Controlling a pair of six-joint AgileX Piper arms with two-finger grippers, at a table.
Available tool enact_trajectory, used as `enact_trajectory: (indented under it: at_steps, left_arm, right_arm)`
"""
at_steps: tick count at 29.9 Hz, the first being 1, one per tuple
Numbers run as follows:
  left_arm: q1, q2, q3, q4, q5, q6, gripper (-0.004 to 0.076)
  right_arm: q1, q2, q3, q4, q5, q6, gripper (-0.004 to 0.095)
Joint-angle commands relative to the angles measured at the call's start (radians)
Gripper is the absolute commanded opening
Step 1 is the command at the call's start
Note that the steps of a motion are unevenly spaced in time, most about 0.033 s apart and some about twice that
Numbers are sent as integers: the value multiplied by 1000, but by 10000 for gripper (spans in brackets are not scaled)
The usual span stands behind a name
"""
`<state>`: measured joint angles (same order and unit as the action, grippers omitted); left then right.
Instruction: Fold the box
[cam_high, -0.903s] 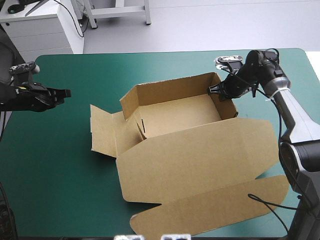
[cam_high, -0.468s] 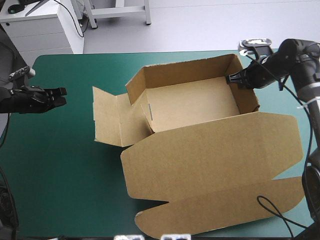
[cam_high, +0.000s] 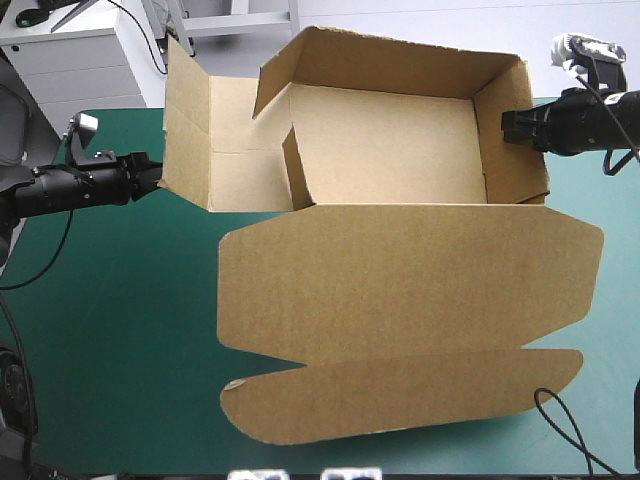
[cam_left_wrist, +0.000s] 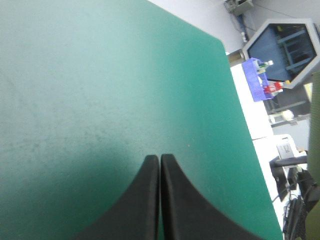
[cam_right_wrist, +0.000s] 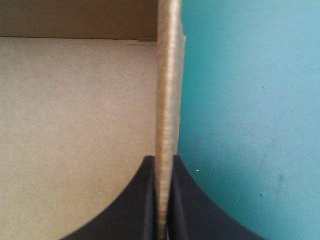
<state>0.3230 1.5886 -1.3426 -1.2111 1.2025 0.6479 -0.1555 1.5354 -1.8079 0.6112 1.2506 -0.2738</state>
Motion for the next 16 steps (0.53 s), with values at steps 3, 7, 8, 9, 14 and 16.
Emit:
enact_trajectory:
  at_steps: [3,7,8,9,14,16]
  left_arm:
    - [-76,-40,-25,-193,92,48,-8]
    - [-122,-46,-25,-233,92,50,-8]
    - [-137,-50,-25,-231,92,50,-8]
    - [-145,-57,-25,-231,92,50,-8]
    - [-168,-107,-25,-219,92,58,-8]
    - [-168,-127,-25,-214,92,58,-8]
  right_arm:
    - [10,-43,-31,76,-5,-6,-17]
    - [18,-43,-31,71,-19,-6,-18]
    - [26,-43,-25,71,-34,-6,-17]
    - [28,-43,-21,71,-44,-6,-17]
    - [65,-43,30,13,-134,5,-17]
    - [81,-43,71,19,-184,5,-17]
